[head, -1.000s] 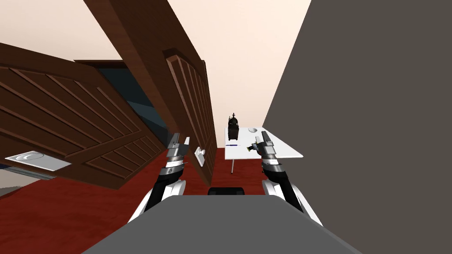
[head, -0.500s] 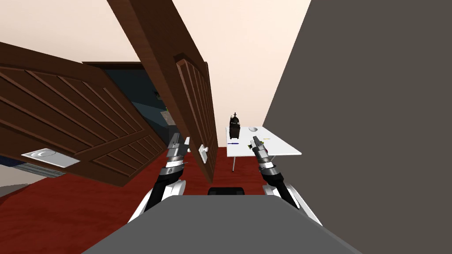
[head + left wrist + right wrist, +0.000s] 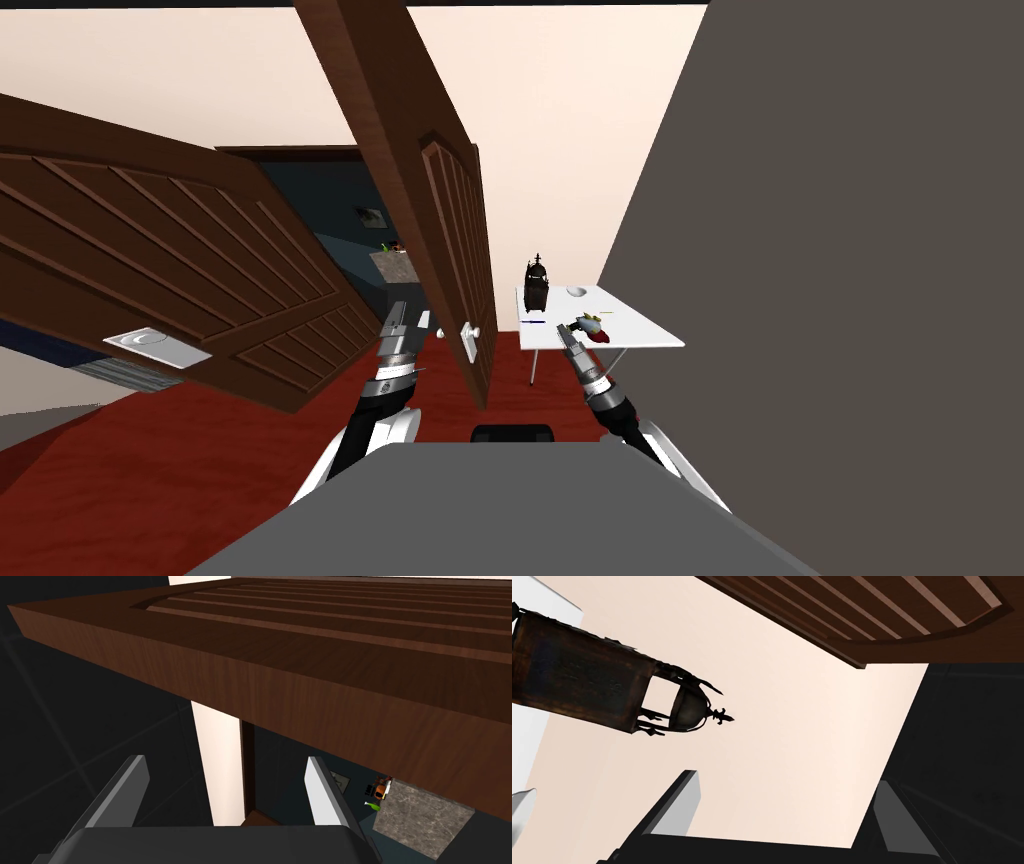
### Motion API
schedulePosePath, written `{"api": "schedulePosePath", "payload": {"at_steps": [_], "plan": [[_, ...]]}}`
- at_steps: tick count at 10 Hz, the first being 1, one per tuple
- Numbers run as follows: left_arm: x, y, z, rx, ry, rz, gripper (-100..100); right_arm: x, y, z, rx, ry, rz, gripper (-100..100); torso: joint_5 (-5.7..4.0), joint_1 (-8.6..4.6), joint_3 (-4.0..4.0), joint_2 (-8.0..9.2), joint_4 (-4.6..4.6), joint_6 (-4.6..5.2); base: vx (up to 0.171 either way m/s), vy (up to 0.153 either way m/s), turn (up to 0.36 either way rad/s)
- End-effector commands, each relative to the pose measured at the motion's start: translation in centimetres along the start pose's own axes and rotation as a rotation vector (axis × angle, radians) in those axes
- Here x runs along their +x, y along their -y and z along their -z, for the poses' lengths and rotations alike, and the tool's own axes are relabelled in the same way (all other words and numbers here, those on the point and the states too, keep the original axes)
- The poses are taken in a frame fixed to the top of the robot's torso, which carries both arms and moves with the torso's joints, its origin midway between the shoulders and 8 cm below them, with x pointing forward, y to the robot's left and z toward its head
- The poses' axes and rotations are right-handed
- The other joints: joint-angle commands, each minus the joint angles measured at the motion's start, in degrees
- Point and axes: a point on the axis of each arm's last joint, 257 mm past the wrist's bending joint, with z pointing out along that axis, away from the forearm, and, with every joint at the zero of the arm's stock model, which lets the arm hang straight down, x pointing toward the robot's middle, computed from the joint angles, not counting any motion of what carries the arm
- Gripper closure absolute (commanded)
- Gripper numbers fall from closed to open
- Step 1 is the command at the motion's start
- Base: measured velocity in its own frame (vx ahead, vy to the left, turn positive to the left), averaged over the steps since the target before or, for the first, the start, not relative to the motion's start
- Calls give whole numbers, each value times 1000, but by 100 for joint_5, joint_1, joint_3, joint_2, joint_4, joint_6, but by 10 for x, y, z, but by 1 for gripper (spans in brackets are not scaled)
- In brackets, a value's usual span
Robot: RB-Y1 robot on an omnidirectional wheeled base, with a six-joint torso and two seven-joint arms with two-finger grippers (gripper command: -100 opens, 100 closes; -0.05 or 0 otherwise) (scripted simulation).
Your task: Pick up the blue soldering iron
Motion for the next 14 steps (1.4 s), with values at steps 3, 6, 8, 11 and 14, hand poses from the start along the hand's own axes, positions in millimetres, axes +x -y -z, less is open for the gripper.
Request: {"api": "schedulePosePath", "payload": {"at_steps": [3,6,8,11,14], "plan": [[0,0,0,0,0,0,0,28,24,17,32,-99,36,-100,-5,-19,-8,-13,-4,-1,-35,40,23],[0,0,0,0,0,0,0,66,51,46,65,-253,95,-100,-3,-10,-7,-12,-3,0,-57,75,58],[0,0,0,0,0,0,0,84,70,67,92,-339,127,-100,-1,-7,-5,-10,-2,1,-40,78,60],[0,0,0,0,0,0,0,101,96,98,134,-445,168,-100,-1,-6,-9,-15,-4,-1,-35,71,68],[0,0,0,0,0,0,0,125,119,145,148,-618,235,-100,-2,-14,-12,-20,-4,1,-19,68,111]]}}
